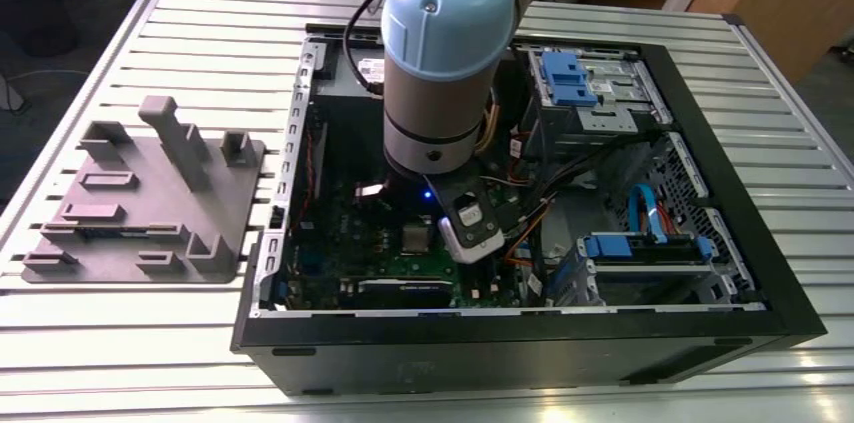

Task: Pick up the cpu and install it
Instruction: 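Place the cpu into insertion slot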

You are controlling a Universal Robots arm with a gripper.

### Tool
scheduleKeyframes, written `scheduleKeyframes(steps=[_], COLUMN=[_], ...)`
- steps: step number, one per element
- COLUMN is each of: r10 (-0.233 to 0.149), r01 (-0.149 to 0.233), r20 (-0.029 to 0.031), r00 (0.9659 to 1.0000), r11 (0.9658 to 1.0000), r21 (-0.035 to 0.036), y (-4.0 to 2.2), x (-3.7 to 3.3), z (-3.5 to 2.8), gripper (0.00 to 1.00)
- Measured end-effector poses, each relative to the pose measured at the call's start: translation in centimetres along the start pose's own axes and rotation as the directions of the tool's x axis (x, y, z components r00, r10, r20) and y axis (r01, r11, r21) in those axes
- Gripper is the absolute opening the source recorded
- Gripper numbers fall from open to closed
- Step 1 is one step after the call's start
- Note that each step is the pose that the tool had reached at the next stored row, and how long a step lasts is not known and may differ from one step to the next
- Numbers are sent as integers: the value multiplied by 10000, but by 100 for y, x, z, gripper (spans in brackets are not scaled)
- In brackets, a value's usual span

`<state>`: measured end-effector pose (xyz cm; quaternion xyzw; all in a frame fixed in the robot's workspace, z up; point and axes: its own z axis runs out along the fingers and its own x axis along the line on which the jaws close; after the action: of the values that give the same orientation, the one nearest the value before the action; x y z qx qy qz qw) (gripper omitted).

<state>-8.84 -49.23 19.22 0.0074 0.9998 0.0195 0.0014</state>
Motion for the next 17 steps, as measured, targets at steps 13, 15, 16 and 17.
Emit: scheduleKeyframes(steps=[13,15,16,17], r10=[-1,-4,-3,-1], r01=[1,4,3,1], r20=[3,-1,-2,-2], r00=[10000,10000,10000,10000], r11=[10000,10000,10000,10000], r21=[4,4,3,2], y=[0,0,0,0], x=[-1,-2,-1,0], z=[-9,-10,-11,-11], gripper=[44,35,35,35])
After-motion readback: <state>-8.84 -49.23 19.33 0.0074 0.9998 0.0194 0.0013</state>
